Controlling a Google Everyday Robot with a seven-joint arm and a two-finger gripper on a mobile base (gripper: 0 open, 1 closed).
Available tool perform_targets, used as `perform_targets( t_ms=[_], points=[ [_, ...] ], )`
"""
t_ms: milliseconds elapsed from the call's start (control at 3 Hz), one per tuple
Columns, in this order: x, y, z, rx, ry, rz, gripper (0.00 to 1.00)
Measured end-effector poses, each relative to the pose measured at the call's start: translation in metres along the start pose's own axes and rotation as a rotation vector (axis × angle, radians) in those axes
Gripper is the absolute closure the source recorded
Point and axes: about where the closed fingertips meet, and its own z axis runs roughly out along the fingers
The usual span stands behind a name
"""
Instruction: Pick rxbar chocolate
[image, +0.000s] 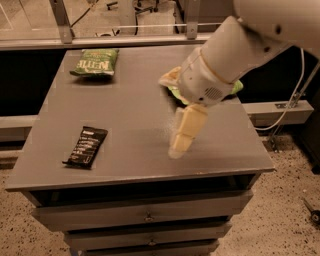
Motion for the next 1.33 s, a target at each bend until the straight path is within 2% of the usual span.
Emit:
perform_targets(
  t_ms=[333,667,1000,1333],
  points=[
    [-0.045,-0.004,0.046,-0.029,-0.128,-0.064,0.0],
    [-0.082,-0.004,0.081,-0.046,-0.213,-0.099,0.0],
    [-0.107,-0.001,0.117,-0.068,-0.25,-0.11,0.0],
    [-0.122,0.006,0.145,-0.101,-0.256,-0.091,0.0]
  ],
)
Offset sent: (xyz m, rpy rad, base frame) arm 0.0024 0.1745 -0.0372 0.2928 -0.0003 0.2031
